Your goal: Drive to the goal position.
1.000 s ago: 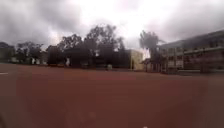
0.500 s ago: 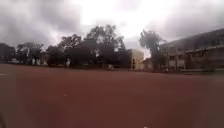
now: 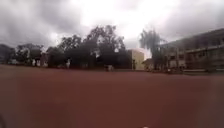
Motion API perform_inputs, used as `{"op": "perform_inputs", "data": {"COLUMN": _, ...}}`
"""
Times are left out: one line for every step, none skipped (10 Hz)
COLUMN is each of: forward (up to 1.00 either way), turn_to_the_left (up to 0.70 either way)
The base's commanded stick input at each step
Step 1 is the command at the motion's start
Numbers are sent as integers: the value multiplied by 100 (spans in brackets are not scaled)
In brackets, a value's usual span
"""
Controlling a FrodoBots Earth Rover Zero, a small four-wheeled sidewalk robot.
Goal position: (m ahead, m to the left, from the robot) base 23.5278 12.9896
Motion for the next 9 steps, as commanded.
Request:
{"op": "perform_inputs", "data": {"forward": 70, "turn_to_the_left": 0}}
{"op": "perform_inputs", "data": {"forward": 70, "turn_to_the_left": 0}}
{"op": "perform_inputs", "data": {"forward": 70, "turn_to_the_left": 0}}
{"op": "perform_inputs", "data": {"forward": 70, "turn_to_the_left": 0}}
{"op": "perform_inputs", "data": {"forward": 70, "turn_to_the_left": 0}}
{"op": "perform_inputs", "data": {"forward": 70, "turn_to_the_left": 0}}
{"op": "perform_inputs", "data": {"forward": 70, "turn_to_the_left": 0}}
{"op": "perform_inputs", "data": {"forward": 70, "turn_to_the_left": 0}}
{"op": "perform_inputs", "data": {"forward": 70, "turn_to_the_left": 0}}
